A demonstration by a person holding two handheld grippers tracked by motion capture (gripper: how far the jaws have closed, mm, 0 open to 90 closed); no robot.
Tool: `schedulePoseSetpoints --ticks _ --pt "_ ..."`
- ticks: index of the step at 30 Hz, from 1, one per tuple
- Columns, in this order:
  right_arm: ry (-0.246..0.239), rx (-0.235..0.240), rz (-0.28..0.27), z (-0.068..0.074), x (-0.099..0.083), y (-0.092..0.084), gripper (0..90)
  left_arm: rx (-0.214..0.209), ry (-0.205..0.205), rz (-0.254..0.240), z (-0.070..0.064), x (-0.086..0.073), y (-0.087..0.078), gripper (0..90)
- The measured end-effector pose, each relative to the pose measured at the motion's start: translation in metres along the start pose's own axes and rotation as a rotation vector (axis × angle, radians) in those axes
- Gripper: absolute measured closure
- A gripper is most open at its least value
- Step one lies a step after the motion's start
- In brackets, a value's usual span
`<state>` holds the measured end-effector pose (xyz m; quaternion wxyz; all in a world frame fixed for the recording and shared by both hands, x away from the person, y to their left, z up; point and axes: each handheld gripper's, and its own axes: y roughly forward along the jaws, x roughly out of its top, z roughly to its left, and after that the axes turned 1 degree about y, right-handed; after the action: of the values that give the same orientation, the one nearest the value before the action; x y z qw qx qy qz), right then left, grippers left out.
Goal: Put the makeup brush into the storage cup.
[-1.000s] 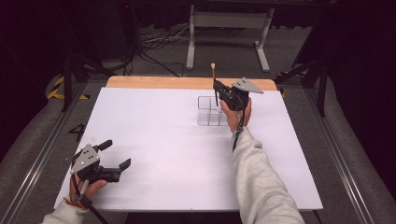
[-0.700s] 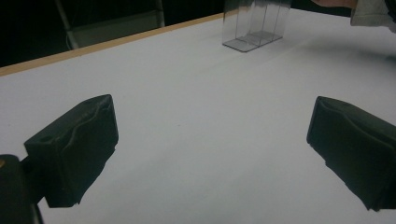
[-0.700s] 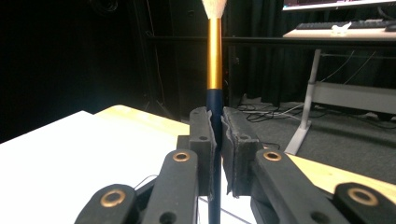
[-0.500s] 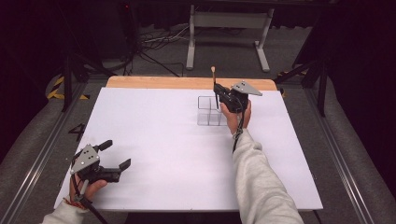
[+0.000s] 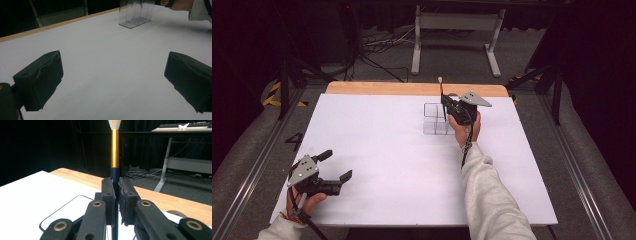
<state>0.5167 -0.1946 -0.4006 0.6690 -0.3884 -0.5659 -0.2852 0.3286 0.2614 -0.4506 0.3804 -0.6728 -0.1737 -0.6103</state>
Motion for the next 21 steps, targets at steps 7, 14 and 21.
schedulePoseSetpoints --ticks 7,14,21 --pt "0.003 -0.002 0.006 0.0010 -0.0026 -0.0012 83.8 -0.001 0.003 0.001 -0.0006 0.0003 -0.0001 2.7" --pt "0.013 -0.006 0.014 0.0025 -0.0060 -0.0005 83.7 0.004 0.001 0.001 -0.0002 0.0003 0.0000 2.7" --pt "0.011 -0.014 0.016 0.0041 -0.0062 -0.0010 83.7 0.000 0.001 0.000 -0.0003 0.0004 -0.0004 2.7"
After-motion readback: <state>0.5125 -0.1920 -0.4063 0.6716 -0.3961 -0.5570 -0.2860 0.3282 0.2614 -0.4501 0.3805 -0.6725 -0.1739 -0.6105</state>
